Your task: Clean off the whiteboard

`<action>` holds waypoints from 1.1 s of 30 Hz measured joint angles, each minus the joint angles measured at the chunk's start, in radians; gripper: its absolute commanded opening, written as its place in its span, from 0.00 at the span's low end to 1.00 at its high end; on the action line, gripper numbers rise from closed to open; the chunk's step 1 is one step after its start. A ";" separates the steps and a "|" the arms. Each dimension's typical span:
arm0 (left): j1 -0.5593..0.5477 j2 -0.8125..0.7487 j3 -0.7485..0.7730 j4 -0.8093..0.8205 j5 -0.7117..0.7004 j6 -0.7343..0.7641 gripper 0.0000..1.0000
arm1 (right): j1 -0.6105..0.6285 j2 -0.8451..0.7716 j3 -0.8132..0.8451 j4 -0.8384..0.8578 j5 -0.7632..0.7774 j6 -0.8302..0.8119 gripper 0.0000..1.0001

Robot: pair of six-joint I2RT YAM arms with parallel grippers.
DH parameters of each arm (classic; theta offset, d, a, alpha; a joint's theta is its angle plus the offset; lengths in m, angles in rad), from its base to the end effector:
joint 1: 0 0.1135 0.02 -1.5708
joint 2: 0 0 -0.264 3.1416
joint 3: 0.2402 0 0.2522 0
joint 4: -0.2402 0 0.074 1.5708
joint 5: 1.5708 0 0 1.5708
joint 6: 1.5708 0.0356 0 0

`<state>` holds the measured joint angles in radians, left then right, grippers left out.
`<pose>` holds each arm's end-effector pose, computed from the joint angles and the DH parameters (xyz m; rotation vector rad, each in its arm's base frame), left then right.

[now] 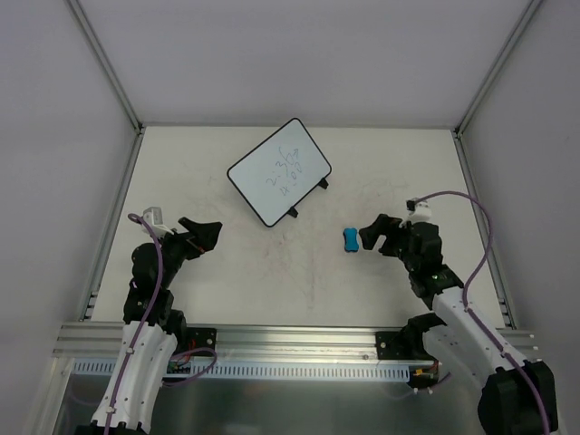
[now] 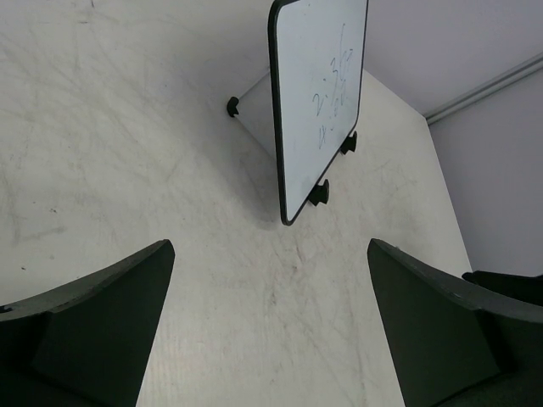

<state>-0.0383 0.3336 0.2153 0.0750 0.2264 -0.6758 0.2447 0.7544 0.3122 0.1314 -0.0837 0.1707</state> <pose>0.1291 -0.0129 0.2259 -0.3472 1.6264 -0.7294 0.1729 0.0462 0.2102 -0.1280 1.8923 0.3627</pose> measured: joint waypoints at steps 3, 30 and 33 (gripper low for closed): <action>0.000 0.000 0.000 -0.006 0.000 0.000 0.99 | 0.124 0.059 0.058 -0.026 0.071 -0.039 0.96; 0.000 0.059 0.006 -0.006 -0.001 0.014 0.99 | 0.306 0.677 0.482 -0.376 0.316 -0.093 0.62; 0.000 0.059 0.006 -0.006 -0.001 0.014 0.99 | 0.307 0.695 0.483 -0.380 0.316 -0.093 0.61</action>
<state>-0.0383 0.3927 0.2211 0.0689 0.2256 -0.6613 0.5518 1.4490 0.7952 -0.2481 0.2321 0.0776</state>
